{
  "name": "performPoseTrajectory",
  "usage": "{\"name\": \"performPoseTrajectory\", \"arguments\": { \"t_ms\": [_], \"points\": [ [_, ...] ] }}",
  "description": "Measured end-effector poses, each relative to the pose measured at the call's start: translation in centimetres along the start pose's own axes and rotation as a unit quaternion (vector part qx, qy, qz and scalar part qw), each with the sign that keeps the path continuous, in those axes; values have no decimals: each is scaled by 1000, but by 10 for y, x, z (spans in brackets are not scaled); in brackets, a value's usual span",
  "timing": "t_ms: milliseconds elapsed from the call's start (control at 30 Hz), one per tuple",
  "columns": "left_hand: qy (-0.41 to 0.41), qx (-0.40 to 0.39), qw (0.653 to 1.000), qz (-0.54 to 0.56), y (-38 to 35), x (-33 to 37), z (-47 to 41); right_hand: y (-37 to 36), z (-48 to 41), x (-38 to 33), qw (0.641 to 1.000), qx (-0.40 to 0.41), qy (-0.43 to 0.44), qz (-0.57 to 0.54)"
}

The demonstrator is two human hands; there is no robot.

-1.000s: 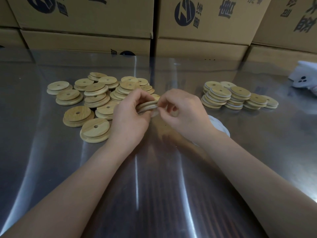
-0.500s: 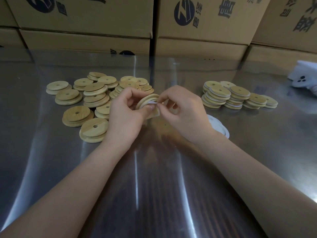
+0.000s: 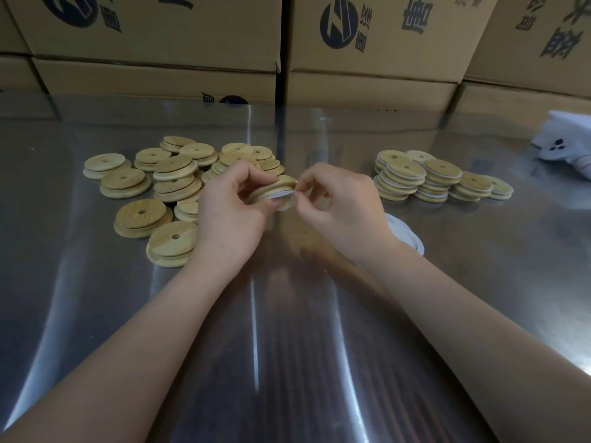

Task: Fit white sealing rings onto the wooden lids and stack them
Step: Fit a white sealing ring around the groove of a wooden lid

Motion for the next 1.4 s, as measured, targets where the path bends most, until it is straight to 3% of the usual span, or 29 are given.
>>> {"name": "performPoseTrajectory", "arguments": {
  "t_ms": [233,567,867,1200,1400],
  "points": [
    [-15,-8,999,-37,0,-2,0,1,-1,4,999,-15,-22,-22],
    [-21,-13,999,-37,0,-2,3,1,-3,7,998,-51,5,-21],
    [-61,-21,995,-78,-2,-3,3,-3,-2,6,998,-32,36,-38],
    [29,-22,994,106,-3,-9,3,-4,-1,8,998,8,-9,-54],
    [38,-35,992,117,-3,-10,4,-2,0,3,999,22,7,-31]
  ]
}}
Point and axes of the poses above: each hand's wrist, its own z-axis away from the middle knuckle, its own y-axis out of the back of the hand, x = y × z, the point moved 3 cm from there along -z, towards the middle knuckle, and after that the axes turned 1 degree about -x, right-handed, at the moved point
